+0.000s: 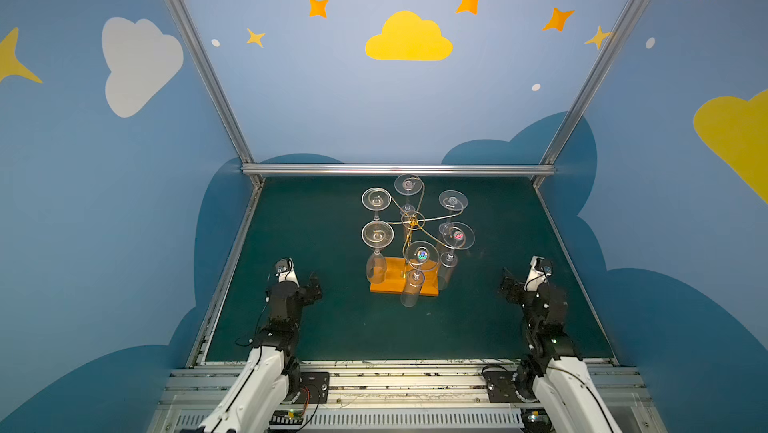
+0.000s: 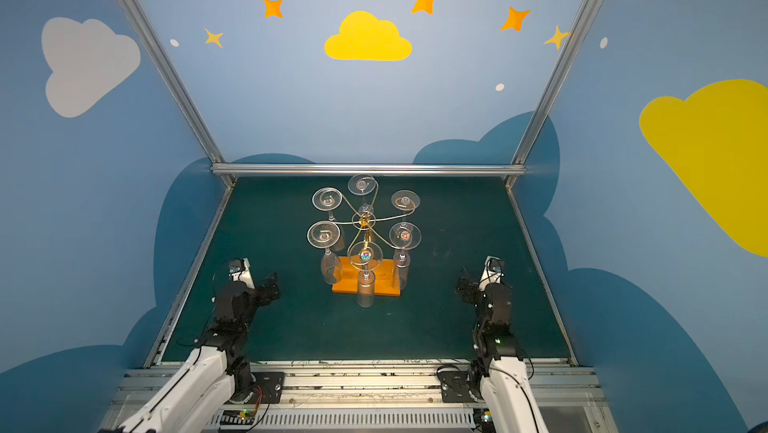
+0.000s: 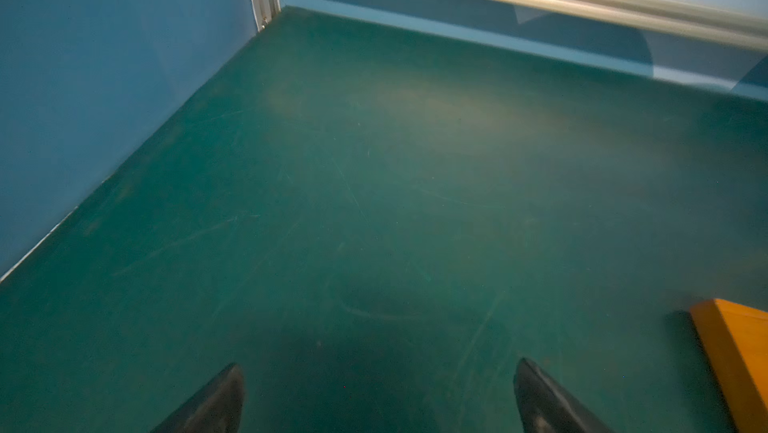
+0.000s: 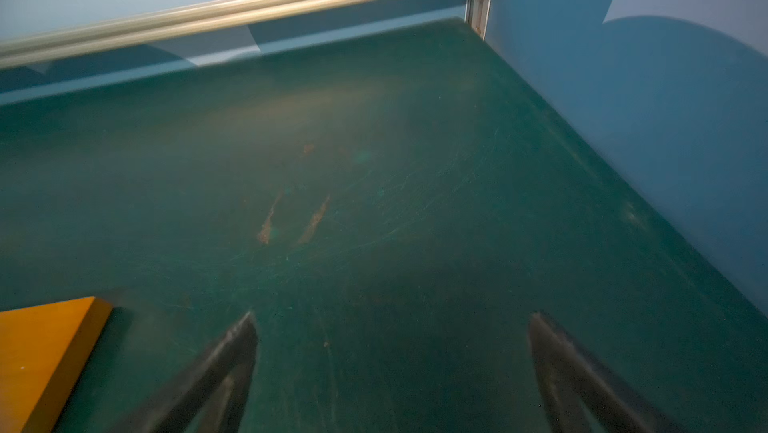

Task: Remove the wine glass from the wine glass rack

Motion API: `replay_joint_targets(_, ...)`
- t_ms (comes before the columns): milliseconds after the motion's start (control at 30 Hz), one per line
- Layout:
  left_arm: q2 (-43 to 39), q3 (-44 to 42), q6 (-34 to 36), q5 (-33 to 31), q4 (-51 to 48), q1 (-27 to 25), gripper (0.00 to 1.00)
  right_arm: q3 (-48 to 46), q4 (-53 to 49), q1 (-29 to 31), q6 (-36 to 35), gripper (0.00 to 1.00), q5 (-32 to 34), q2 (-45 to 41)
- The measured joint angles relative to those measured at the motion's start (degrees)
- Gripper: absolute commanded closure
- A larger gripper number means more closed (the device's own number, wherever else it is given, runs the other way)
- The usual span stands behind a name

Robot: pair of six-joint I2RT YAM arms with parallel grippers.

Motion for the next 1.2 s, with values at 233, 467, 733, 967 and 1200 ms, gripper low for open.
replay_joint_targets(233, 24.0, 8.2, 3.0, 2.6, 10.3, 2.0, 0.01, 9.9, 6.3, 0.7, -0.2, 0.01, 0.5, 26.5)
replay_joint_targets(467, 37.7, 13.3, 5.7, 4.8, 18.7, 3.2, 0.01, 16.2, 11.6, 0.8, -0.3, 0.01, 0.7, 42.6)
replay_joint_targets(733, 43.1, 15.5, 7.8, 6.6, 25.0, 3.9, 0.01, 18.6, 15.6, 0.9, -0.5, 0.01, 0.8, 48.8)
replay_joint_targets(967, 43.8, 15.9, 8.9, 7.6, 27.8, 4.0, 0.01, 18.7, 17.6, 1.1, -0.7, 0.01, 0.9, 49.2)
replay_joint_targets(1200, 43.8, 16.2, 9.2, 7.9, 29.4, 4.0, 0.01, 19.5, 18.4, 1.1, -0.7, 0.01, 1.2, 49.5)
